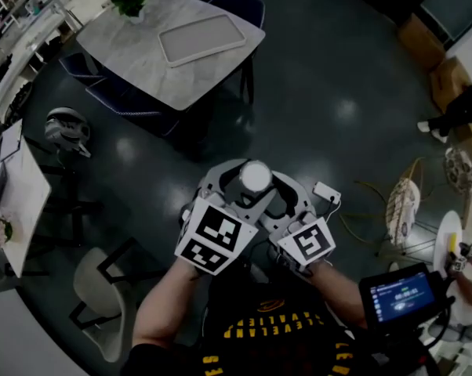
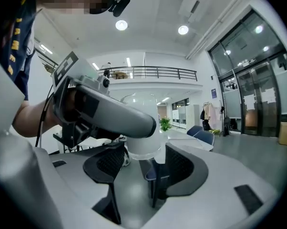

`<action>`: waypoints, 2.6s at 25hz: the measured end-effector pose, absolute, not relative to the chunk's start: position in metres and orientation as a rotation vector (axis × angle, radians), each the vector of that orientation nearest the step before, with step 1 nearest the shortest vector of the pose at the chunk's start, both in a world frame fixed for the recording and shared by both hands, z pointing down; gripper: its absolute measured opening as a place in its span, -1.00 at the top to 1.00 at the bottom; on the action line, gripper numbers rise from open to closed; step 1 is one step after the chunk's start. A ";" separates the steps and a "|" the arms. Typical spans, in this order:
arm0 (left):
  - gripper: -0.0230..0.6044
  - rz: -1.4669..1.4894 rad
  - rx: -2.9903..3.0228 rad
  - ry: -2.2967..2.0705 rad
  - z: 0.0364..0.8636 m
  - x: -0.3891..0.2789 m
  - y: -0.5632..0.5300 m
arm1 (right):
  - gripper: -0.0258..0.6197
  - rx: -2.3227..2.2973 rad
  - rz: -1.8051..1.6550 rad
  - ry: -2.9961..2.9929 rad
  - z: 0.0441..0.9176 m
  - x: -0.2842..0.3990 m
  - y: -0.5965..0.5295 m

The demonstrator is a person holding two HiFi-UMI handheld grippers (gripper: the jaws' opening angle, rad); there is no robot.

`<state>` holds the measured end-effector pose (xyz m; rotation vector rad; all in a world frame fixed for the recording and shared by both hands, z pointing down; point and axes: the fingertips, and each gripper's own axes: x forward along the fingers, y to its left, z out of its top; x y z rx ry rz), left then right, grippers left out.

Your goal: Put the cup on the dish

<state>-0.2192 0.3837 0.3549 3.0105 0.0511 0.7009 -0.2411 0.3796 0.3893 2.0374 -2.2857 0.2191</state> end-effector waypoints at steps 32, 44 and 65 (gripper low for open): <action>0.09 0.596 3.040 -0.225 0.363 -0.065 0.458 | 0.19 1.910 0.216 -2.359 0.384 -0.093 0.452; 0.09 0.566 3.022 -0.075 0.370 -0.050 0.368 | 0.19 1.963 0.223 -2.238 0.391 -0.076 0.360; 0.09 0.646 2.930 -0.395 0.407 0.034 0.235 | 0.19 1.706 0.268 -2.437 0.426 0.007 0.233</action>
